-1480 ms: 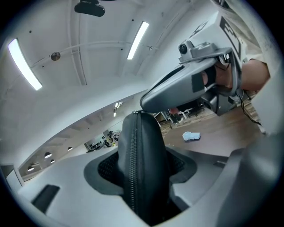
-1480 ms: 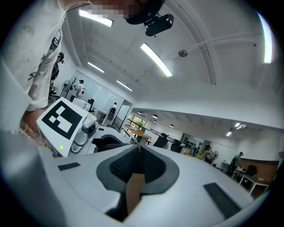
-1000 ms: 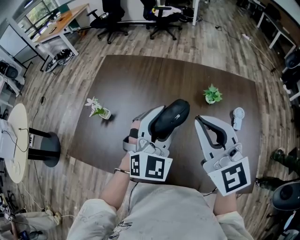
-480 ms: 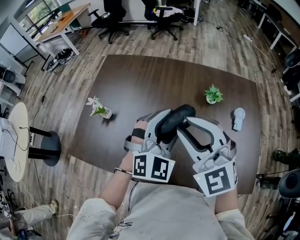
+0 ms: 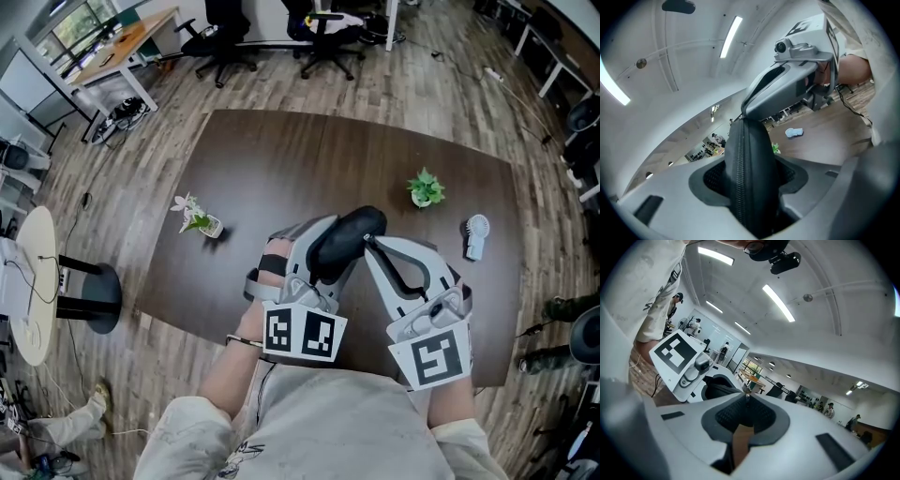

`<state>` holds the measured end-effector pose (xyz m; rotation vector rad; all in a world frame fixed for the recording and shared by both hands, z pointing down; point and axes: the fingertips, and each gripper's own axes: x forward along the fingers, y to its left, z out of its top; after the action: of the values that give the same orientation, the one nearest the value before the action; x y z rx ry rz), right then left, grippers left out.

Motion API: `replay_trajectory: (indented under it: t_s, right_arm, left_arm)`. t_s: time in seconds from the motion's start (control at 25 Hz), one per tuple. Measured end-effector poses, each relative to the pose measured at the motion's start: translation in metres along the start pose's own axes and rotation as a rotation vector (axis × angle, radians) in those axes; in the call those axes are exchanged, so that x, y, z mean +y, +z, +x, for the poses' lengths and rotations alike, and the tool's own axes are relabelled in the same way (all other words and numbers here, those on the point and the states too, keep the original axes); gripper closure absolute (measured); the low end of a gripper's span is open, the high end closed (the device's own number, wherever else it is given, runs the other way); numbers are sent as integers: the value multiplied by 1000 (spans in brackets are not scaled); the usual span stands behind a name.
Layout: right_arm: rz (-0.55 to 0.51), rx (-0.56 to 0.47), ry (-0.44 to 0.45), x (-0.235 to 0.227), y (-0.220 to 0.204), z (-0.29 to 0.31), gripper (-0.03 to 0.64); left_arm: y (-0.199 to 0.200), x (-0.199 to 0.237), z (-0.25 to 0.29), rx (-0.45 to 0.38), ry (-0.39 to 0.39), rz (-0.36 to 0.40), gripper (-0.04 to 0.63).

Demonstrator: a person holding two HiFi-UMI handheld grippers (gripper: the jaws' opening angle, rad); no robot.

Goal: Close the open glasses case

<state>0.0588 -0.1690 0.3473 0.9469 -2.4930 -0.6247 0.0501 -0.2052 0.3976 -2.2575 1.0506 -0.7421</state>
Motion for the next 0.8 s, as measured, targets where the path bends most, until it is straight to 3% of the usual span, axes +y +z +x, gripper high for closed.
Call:
replay_trajectory:
  t_s: [0.32,0.48,0.68,0.8]
  right_arm:
    - [24,6,-37,-18,-6,-8,618]
    - [228,-106,-89,-34,-1,-9,617]
    - [377,-207,44,-39,-6,-12,617]
    - [571,-306,141,-40,-7,-16,616]
  left_arm:
    - [-1,0,-5,-35,-10,44,345]
    - [7,1,-13,-108,-21,29,347]
    - [22,4,-29,-245,-31,-23,348]
    - [33,5,-38,-326,-42,-67,348]
